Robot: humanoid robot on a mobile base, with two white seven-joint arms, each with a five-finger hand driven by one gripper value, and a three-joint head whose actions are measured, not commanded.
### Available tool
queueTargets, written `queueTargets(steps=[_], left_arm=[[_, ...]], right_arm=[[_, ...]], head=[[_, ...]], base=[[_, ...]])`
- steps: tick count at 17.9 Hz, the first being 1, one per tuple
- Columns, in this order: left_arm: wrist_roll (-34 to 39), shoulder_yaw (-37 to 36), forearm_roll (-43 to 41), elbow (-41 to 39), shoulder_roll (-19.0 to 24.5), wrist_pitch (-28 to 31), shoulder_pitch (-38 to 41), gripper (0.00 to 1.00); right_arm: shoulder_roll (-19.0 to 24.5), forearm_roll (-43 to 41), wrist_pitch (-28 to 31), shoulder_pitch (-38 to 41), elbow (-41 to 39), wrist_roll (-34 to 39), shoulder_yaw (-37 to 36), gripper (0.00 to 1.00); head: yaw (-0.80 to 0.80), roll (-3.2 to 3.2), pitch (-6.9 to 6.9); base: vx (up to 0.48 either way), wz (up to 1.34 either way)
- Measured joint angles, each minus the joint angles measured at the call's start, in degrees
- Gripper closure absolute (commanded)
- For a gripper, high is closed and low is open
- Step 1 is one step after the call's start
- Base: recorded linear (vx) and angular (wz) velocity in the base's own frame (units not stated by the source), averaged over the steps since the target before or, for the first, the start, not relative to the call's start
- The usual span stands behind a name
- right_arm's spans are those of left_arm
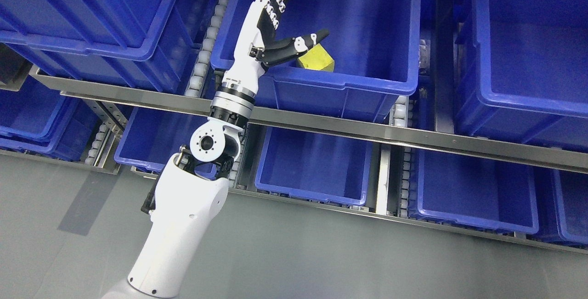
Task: Move yellow foam block to right shelf middle
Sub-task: 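Open the left hand to release the cube into the blue bin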
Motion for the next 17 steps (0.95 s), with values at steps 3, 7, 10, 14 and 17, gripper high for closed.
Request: queueTargets(steps=[3, 7, 10, 14, 17], left_arm=[[-0.05, 0.94, -0.01, -0.83, 0.00, 3.33, 0.74, 0.00], [-0.11, 2.01, -0.01, -1.57, 0.00, 4.94, 1.14, 0.00], [-0.11, 3.05, -0.01, -1.99, 0.00, 5.21, 1.19, 0.00], [-0.17, 4.21, -0.01, -2.37, 0.00, 5.33, 1.06, 0.00], [-0.18, 4.81, -0.02, -2.57, 0.00, 5.49, 0.86, 0.00]], right_arm=[[0.00, -0.02, 0.00, -0.01, 0.00, 0.00, 0.00, 0.00], [0.00, -0.02, 0.00, -0.01, 0.00, 0.00, 0.00, 0.00], [0.00, -0.03, 0.00, -0.01, 0.00, 0.00, 0.00, 0.00], [0.00, 3.29, 0.00, -0.01, 0.00, 0.00, 0.00, 0.00], [0.00, 2.83, 0.00, -0.01, 0.00, 0.00, 0.00, 0.00]], head=[[0.00, 0.00, 0.00], [0.00, 0.00, 0.00], [0.00, 0.00, 0.00], [0.00, 0.00, 0.00], [0.00, 0.00, 0.00]], base=[[0.000, 0.00], [0.000, 0.00], [0.000, 0.00], [0.000, 0.00], [0.000, 0.00]])
